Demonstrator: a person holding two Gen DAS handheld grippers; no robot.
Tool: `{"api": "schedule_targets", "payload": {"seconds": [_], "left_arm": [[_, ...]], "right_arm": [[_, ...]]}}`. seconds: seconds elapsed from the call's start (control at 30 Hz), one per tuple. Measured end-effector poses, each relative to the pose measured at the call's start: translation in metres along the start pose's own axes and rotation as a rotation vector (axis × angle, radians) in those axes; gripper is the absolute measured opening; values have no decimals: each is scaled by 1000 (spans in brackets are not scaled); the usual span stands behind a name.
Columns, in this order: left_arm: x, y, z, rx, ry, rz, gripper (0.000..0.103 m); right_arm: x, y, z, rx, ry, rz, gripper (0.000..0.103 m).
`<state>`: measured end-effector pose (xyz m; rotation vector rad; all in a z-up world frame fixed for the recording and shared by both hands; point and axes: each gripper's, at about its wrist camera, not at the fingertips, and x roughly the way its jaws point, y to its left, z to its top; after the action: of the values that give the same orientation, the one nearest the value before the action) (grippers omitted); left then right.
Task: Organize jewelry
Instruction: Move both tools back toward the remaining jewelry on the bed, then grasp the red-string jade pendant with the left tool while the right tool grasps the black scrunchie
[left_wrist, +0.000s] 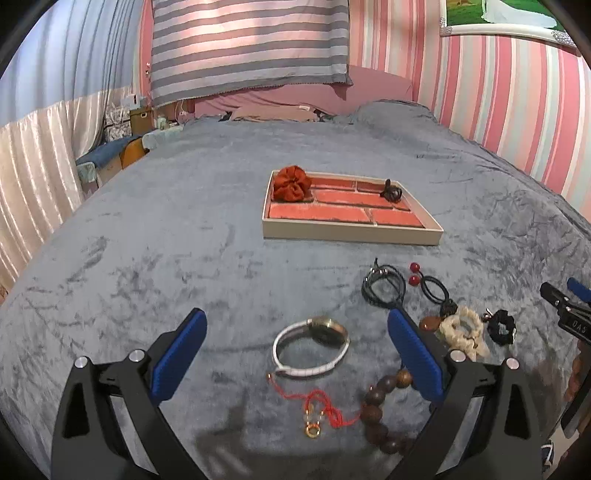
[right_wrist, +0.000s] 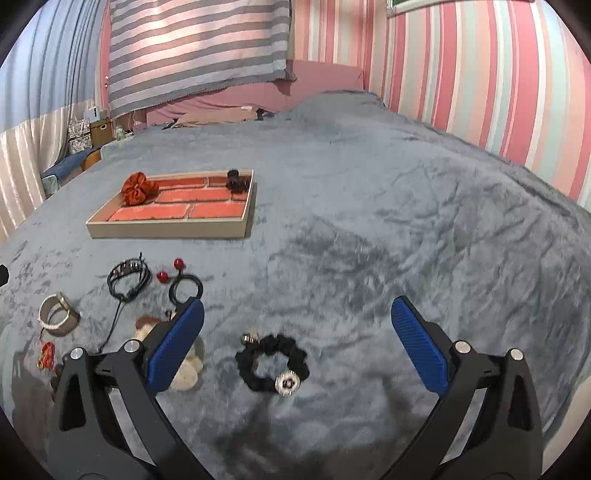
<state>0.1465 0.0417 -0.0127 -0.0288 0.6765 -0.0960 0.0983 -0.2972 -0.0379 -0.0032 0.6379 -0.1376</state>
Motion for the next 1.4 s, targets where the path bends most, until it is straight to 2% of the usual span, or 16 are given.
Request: {"api": "schedule_targets", "payload": {"seconds": [0.2, 0.4, 0.7, 0.77, 0.9, 1.0, 1.2, 1.27, 1.4], "left_arm": [[1, 12, -21, -55, 27, -15, 96], [7, 13, -41, -54, 73, -19, 96], [28, 12, -69, -56, 157, -39, 94], [33, 10, -71, -55, 169, -43, 88], [45, 10, -75, -62, 196, -47, 86], [54, 11, -78, -68, 225, -63, 75], [64, 9, -78, -58, 236, -62, 72], [66, 9, -78, -55, 239, -59, 62], [67, 13, -78, -56, 240, -61, 52]], "right_arm": [[-1, 1, -16, 41, 18, 27, 99], [3, 15, -24, 15, 29, 11, 98], [29, 18, -39, -34, 101, -30, 79], [33, 18, -41, -39, 114, -34, 75], [43, 15, -44, -32, 140, -26, 69], [50, 13, -45, -26, 158, -23, 67], [62, 8, -47, -4, 184, -9, 64], [65, 7, -47, 1, 193, -2, 62], [72, 3, -49, 22, 218, 7, 56]]}}
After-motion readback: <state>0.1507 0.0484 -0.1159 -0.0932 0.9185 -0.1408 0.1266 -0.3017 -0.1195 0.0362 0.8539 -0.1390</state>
